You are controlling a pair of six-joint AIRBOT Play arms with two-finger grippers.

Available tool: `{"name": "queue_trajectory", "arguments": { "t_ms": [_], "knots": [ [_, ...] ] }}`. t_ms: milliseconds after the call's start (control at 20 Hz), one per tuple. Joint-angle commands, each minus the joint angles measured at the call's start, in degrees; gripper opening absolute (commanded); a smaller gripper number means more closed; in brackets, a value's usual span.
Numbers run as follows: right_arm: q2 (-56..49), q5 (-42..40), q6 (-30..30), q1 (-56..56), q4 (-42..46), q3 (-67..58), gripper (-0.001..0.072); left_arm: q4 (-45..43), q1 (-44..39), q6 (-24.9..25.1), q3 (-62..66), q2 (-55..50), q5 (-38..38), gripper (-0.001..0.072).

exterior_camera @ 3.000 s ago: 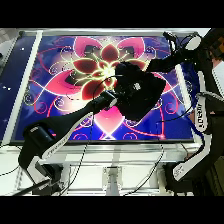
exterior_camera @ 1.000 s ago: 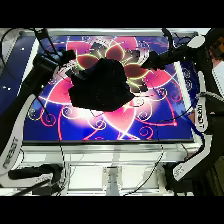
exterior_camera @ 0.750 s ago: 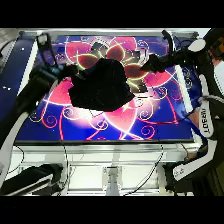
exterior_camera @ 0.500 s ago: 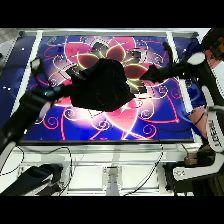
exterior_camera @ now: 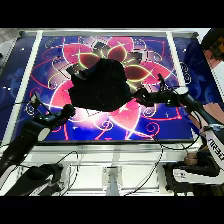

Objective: Fold the clothes and pants, and hang the long-sleeved shirts on hangers.

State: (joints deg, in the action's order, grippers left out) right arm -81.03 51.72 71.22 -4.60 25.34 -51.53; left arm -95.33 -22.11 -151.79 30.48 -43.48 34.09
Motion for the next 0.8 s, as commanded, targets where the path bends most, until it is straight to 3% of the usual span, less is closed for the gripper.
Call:
{"name": "queue_trajectory", "arguments": {
  "t_ms": [0, 200, 400, 650, 750],
  "knots": [
    [-0.04, -7.76, 5.79, -5.38, -0.66, 1.77, 0.052, 6.88, -0.04, -1.25, -1.05, -6.29, -10.36, 0.0419],
    [-0.07, -16.87, 15.39, -6.56, 1.97, 1.77, 0.0518, 15.72, -0.07, -0.96, -1.05, -15.19, -13.29, 0.0417],
    [-1.11, -18.25, 16.26, -6.51, 0.79, 1.64, 0.0519, 19.65, -0.04, -1.05, -1.03, -20.5, -24.2, 0.0416],
    [-3.96, -18.29, 16.24, -6.51, -1.97, 1.64, 0.0519, 22.14, -0.04, -1.09, -1.01, -24.87, -31.3, 0.0393],
    [-4.9, -18.34, 16.24, -6.51, -2.93, 1.64, 0.0519, 22.16, -0.02, -1.29, -0.98, -26.29, -34.21, 0.027]
  ]
}}
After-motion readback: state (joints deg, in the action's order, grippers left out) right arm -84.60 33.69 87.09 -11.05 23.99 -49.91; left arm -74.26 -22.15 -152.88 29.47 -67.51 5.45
